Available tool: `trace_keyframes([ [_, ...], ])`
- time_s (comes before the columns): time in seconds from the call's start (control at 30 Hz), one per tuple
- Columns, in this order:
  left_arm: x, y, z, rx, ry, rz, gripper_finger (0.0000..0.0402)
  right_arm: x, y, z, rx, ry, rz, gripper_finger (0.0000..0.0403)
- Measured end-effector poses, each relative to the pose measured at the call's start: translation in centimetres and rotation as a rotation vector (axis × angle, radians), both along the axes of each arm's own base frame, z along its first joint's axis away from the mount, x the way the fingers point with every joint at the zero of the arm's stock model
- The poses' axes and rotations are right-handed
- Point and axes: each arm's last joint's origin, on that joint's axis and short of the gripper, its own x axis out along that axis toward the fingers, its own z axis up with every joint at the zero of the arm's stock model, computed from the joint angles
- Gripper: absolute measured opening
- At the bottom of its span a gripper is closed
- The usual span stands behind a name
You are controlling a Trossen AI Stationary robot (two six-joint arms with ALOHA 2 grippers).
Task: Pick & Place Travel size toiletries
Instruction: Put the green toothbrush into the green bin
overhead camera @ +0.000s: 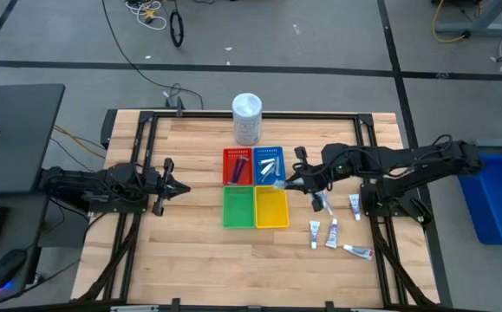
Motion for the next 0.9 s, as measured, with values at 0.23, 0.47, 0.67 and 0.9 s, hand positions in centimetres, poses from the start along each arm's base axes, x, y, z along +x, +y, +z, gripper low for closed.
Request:
trace_keyframes([
  [0.23, 0.0, 0.0, 0.0, 0.0, 0.0, 0.0, 0.0027, 2.9, 0.2, 0.7, -0.062, 0.039, 0.031, 0.0037],
  [0.47, 0.0, 0.0, 0.0, 0.0, 0.0, 0.002, 0.0027, 5.7, 1.4, 0.8, -0.124, 0.063, 0.097, 0.0037],
  [0.67, 0.0, 0.0, 0.0, 0.0, 0.0, 0.003, 0.0027, 7.9, 2.6, -0.2, -0.175, 0.106, 0.158, 0.0037],
  [0.9, 0.0, 0.0, 0.0, 0.0, 0.001, 0.003, 0.0027, 9.2, 3.7, -1.4, -0.221, 0.133, 0.212, 0.0037],
])
